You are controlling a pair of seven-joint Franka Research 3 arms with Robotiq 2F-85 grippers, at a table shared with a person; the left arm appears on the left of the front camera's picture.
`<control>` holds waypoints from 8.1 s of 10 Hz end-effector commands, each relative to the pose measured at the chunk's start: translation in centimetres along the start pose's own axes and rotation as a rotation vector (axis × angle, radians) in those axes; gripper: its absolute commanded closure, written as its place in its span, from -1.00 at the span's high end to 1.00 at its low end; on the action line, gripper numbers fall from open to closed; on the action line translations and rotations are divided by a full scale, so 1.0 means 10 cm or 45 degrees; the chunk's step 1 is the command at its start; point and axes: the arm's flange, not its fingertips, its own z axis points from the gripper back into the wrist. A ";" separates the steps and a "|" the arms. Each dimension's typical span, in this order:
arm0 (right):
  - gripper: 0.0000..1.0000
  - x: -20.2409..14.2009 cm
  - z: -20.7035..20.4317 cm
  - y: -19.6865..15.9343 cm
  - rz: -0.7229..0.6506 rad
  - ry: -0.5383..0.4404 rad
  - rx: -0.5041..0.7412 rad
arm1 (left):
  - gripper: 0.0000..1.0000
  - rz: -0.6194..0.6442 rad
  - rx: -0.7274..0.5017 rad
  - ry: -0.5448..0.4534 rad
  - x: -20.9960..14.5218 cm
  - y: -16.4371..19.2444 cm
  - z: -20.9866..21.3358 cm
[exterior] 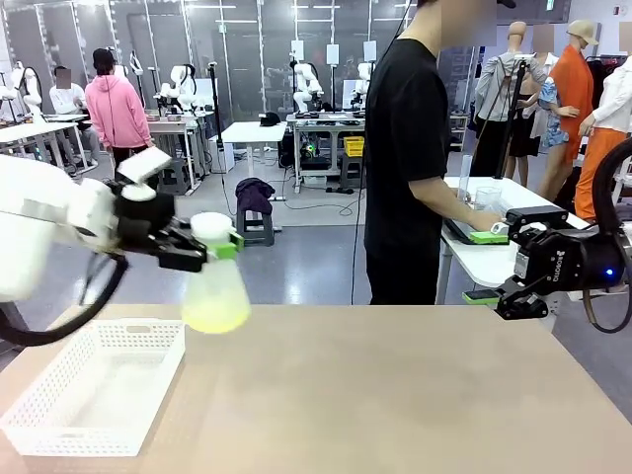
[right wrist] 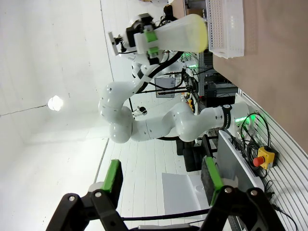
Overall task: Prepare the solutions needed for the experiment.
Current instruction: When the human places the Big flask in the center of the table, pick up the Big flask and place it in the left Organizing basket.
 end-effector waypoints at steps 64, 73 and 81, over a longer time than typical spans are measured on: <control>0.66 0.00 0.00 0.00 0.018 0.005 0.009 | 1.00 0.175 0.360 0.078 -2.41 -0.75 2.64; 0.66 0.00 0.00 0.00 0.018 0.005 0.009 | 1.00 1.197 0.375 -0.335 -0.96 -1.37 2.68; 0.66 0.00 0.00 0.00 0.018 0.005 0.009 | 1.00 1.646 0.366 -0.339 -0.70 -1.36 2.60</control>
